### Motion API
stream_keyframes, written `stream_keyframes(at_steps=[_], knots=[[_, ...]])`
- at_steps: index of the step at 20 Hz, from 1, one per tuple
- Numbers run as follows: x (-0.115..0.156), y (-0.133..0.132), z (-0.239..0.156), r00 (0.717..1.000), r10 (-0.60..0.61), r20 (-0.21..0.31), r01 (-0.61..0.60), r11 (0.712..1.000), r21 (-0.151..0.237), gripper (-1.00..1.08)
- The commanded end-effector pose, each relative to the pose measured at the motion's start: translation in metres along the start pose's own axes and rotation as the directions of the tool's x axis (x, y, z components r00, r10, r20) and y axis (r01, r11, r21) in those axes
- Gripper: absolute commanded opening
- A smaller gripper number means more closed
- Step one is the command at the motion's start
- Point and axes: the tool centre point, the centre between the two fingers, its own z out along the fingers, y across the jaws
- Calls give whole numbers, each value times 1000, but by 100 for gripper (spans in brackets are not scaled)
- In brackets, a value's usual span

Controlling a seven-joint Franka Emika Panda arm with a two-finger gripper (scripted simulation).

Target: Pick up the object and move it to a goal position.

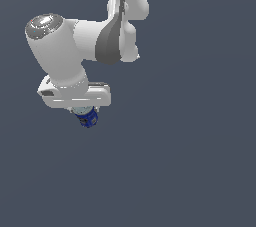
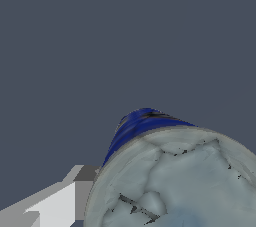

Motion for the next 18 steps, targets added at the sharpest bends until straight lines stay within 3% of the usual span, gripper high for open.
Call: stream_keyframes(at_steps=[1, 9, 18], knots=[[6, 13, -20, 1000, -1, -4, 1, 1000, -1, -100], [16, 37, -51, 1000, -1, -4, 1, 1000, -1, -100], [20, 44, -60, 1000, -1, -4, 1, 1000, -1, -100]])
